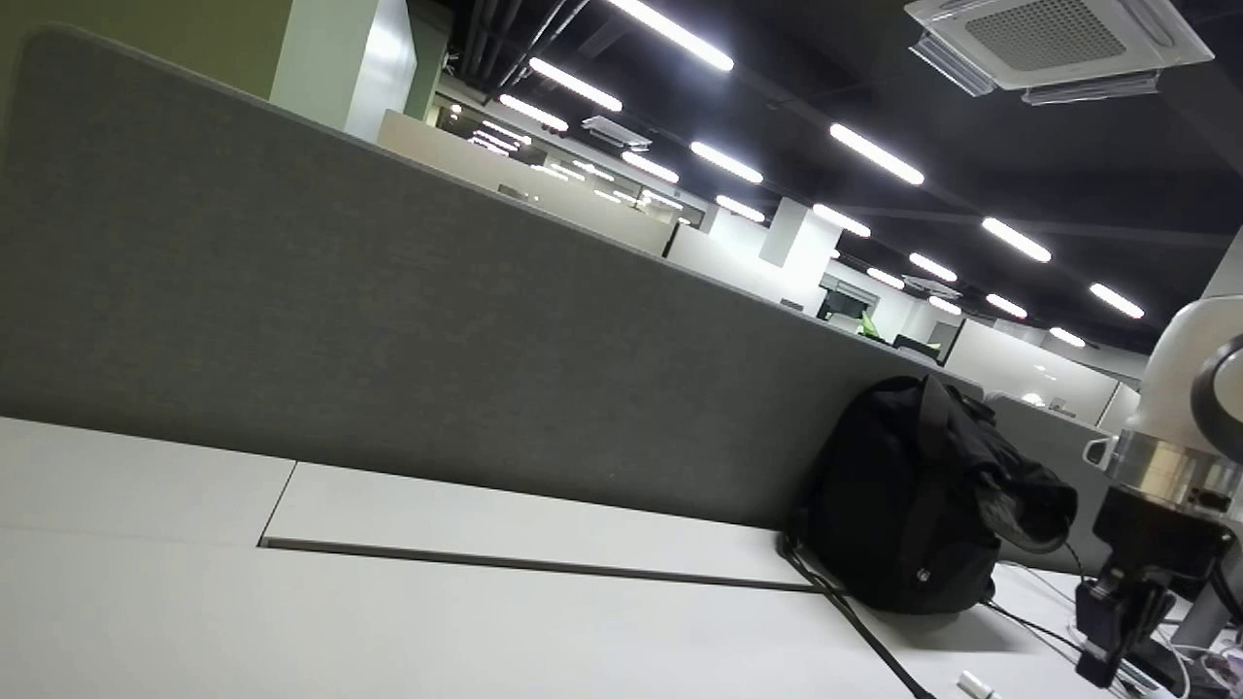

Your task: Open the small opening on top of the silver cup.

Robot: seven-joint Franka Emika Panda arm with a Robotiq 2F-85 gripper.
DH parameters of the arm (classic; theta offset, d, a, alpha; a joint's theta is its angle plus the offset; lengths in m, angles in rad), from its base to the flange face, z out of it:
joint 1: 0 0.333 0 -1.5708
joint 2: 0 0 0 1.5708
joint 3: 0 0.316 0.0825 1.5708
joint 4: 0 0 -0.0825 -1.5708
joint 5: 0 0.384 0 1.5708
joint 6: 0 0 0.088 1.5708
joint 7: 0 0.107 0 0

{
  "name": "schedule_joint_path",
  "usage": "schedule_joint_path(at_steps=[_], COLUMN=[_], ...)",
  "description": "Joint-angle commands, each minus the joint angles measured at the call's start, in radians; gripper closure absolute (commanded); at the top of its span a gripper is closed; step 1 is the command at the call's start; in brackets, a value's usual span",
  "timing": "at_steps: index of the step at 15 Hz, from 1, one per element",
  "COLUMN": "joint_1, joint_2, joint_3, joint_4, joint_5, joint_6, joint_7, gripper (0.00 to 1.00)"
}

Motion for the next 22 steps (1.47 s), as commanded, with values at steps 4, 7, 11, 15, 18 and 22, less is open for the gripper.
schedule_joint_path(at_steps=[4,7,11,15,18,22], joint_1=[0.049,0.057,0.059,0.057,0.057,0.053], joint_2=[-0.133,-0.184,-0.229,-0.243,-0.216,-0.136], joint_3=[-0.008,-0.003,0.008,0.021,0.026,0.023], joint_4=[0.006,0.016,0.036,0.039,0.032,-0.012], joint_5=[-0.109,-0.163,-0.229,-0.273,-0.277,-0.208], joint_6=[-0.071,-0.123,-0.203,-0.259,-0.247,-0.101], joint_7=[0.094,0.134,0.196,0.252,0.277,0.255], gripper=[1.00,1.00,1.00,1.00,1.00,1.00])
